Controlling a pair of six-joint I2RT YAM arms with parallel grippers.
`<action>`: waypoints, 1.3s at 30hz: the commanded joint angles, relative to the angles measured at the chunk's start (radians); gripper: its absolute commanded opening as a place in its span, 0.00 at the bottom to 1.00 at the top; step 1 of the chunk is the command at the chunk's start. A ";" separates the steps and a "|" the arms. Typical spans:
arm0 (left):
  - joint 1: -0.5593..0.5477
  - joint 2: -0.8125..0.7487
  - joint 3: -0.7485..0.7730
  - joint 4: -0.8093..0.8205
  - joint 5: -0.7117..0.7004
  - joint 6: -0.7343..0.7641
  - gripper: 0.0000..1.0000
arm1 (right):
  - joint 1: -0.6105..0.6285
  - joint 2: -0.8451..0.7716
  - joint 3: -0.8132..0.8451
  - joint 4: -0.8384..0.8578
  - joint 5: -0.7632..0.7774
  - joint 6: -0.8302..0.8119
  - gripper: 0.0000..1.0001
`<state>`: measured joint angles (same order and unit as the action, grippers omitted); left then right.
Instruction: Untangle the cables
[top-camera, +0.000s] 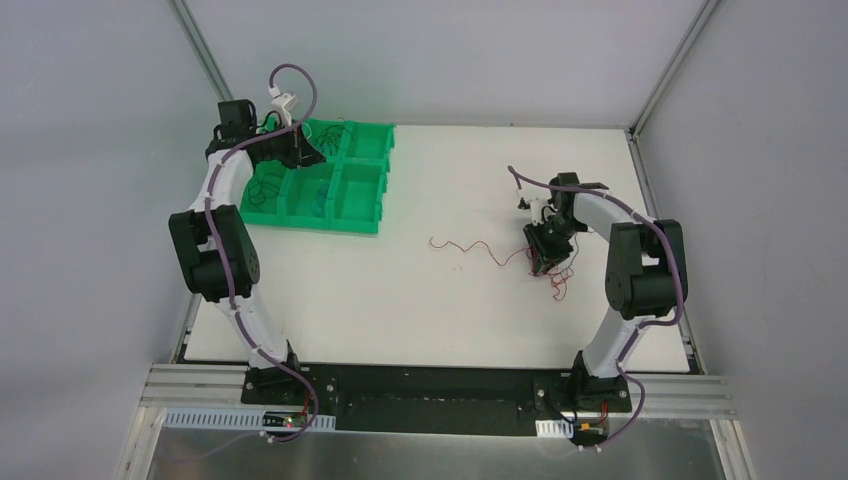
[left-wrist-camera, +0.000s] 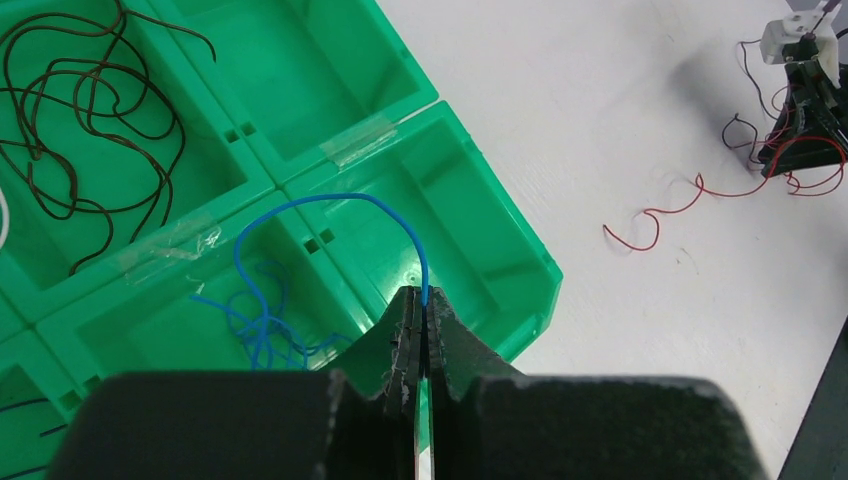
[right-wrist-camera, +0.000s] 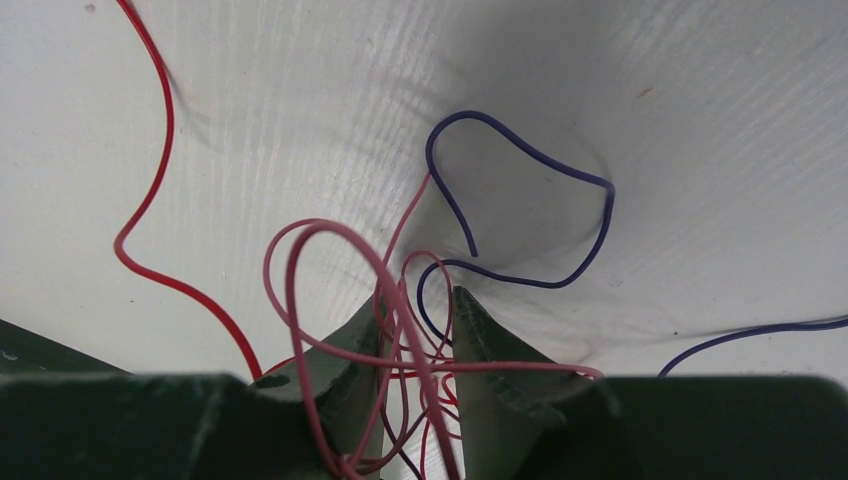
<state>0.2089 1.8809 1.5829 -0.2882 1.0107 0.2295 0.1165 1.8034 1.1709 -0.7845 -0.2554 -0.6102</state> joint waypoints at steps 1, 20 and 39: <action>-0.005 0.005 -0.008 -0.012 -0.010 0.053 0.00 | 0.002 -0.015 0.020 -0.036 -0.007 0.001 0.31; -0.024 -0.223 0.024 -0.169 -0.071 0.067 0.71 | 0.011 -0.168 0.103 0.022 -0.293 0.069 0.00; -0.606 -0.241 -0.388 0.231 -0.057 -0.141 0.73 | 0.001 -0.234 0.054 -0.085 -0.366 0.144 0.56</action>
<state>-0.3542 1.6150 1.2388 -0.2905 0.9649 0.2874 0.1913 1.5692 1.2484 -0.7853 -0.6483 -0.4728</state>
